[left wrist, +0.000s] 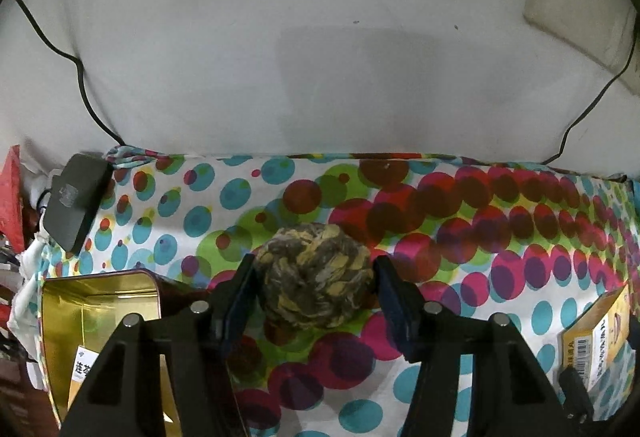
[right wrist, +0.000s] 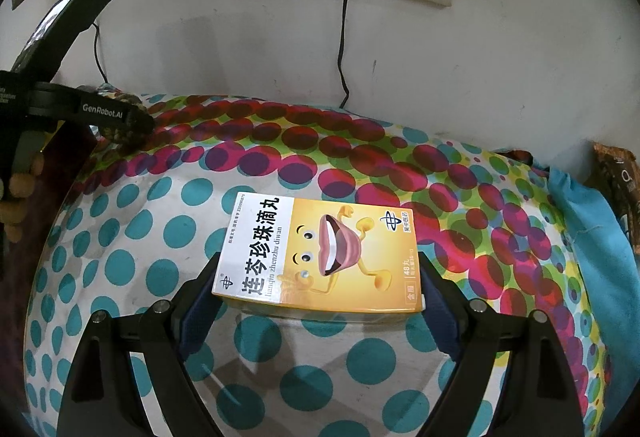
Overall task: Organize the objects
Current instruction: 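Grasp the braided rope ball with the left tool while the right tool holds the yellow box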
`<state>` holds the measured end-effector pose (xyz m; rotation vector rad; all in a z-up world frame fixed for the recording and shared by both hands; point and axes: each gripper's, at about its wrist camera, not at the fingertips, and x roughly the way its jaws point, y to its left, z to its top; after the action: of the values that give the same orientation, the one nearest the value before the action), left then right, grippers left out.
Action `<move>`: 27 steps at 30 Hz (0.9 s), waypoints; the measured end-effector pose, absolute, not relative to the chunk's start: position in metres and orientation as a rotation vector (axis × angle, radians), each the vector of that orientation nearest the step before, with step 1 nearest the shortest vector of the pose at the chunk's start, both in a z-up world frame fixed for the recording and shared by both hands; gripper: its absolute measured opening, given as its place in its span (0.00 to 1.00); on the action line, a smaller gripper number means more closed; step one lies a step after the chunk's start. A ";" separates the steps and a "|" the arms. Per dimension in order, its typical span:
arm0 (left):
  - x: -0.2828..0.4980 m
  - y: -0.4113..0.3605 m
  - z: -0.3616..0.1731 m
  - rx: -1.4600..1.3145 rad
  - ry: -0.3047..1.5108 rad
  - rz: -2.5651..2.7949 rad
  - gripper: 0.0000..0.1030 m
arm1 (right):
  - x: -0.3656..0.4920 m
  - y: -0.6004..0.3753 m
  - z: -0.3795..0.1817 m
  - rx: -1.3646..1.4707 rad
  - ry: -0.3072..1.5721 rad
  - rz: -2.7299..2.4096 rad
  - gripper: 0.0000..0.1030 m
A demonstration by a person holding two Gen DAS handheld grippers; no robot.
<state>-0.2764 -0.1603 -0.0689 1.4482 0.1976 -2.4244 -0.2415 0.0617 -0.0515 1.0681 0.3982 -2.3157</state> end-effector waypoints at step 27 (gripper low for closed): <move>-0.221 -0.097 -0.045 1.438 0.040 -2.517 0.57 | -0.247 0.055 -0.056 1.103 0.422 -2.340 0.83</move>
<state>-0.2214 -0.0966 -0.0451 1.4380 0.0402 -2.5171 -0.2466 0.0546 -0.0557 1.1026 0.4224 -2.3404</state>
